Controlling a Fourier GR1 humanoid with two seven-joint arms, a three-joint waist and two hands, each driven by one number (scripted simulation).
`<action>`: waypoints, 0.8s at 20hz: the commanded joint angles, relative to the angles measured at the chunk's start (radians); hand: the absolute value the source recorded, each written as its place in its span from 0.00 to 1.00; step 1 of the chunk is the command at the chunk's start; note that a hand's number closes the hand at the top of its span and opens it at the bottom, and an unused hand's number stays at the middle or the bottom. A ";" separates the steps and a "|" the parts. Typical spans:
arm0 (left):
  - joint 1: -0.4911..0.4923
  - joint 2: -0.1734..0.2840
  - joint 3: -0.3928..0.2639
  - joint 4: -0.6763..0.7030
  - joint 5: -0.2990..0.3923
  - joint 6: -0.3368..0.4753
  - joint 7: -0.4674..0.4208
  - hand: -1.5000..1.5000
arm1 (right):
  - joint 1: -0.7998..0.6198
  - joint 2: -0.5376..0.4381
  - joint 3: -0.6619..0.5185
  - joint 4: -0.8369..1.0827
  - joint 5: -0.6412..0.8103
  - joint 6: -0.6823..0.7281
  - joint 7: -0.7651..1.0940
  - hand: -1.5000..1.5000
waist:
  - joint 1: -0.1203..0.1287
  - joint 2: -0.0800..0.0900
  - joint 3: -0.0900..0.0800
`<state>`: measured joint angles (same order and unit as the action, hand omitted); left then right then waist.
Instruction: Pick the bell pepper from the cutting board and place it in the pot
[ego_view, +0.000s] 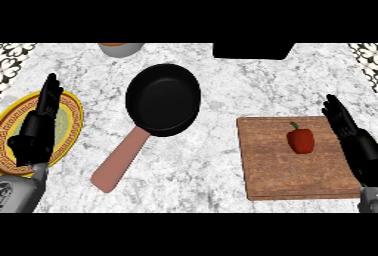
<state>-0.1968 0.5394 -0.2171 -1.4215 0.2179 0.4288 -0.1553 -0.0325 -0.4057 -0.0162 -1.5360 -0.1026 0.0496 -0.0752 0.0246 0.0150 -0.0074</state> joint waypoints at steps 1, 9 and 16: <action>0.020 -0.073 -0.027 0.042 -0.025 -0.022 0.016 0.50 | -0.076 0.027 0.024 0.092 0.047 0.012 0.002 1.00 | -0.021 -0.013 0.007; 0.106 -0.128 -0.186 0.091 0.114 -0.251 0.149 0.50 | -0.106 -0.044 -0.055 0.037 0.339 -0.359 -0.026 0.00 | -0.064 -0.015 0.005; 0.073 -0.145 -0.172 0.120 0.134 -0.331 0.174 0.50 | 0.026 0.156 0.019 -0.191 0.334 -0.480 -0.242 0.00 | -0.038 -0.017 0.007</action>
<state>-0.1195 0.4117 -0.3929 -1.3490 0.3379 0.1572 0.0210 -0.0596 -0.2842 -0.0136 -1.6154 0.1990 -0.3790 -0.2699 -0.0202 -0.0029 0.0009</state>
